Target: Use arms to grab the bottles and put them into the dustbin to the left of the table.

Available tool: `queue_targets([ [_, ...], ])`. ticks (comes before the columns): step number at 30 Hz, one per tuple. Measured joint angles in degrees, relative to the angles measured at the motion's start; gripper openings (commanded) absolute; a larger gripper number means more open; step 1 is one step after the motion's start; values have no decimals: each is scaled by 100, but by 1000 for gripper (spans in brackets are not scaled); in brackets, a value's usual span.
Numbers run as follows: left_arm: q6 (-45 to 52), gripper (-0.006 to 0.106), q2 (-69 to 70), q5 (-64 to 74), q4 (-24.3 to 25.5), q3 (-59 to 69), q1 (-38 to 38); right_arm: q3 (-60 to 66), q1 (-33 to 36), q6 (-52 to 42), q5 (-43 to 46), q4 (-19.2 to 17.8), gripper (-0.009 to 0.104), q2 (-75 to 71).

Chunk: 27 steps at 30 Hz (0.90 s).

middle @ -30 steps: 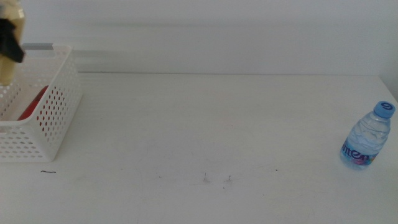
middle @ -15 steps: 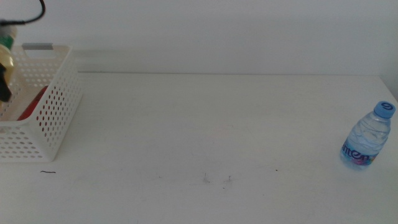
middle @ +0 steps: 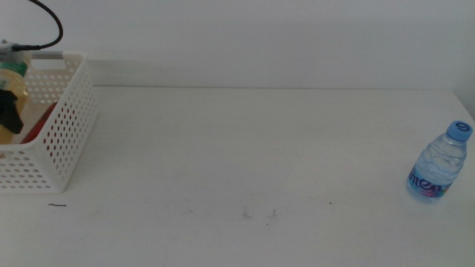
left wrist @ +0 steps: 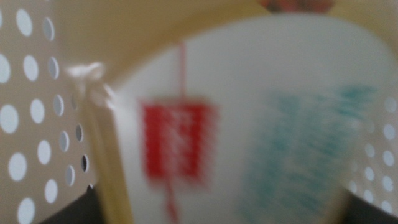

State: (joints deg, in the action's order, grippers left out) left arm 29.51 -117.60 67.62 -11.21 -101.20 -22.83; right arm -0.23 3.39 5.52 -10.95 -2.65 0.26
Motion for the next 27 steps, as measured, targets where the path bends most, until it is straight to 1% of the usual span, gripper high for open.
queue_targets([
  [1,10,94,0,0,0,0,0,0,0,0,0,0,91,0],
  [3,-10,94,17,-21,-23,-55,0,0,0,0,0,0,91,0],
  [7,-57,94,214,24,-342,-57,0,0,0,0,0,0,91,0],
  [12,-95,94,936,66,-583,-57,202,0,0,0,0,0,91,0],
  [17,52,94,1834,140,-1043,-101,711,0,0,0,0,0,91,0],
  [22,52,94,2537,197,-1160,-101,1229,0,0,0,0,0,91,0],
  [27,52,94,3261,187,-1173,29,2000,0,0,0,0,0,91,0],
])
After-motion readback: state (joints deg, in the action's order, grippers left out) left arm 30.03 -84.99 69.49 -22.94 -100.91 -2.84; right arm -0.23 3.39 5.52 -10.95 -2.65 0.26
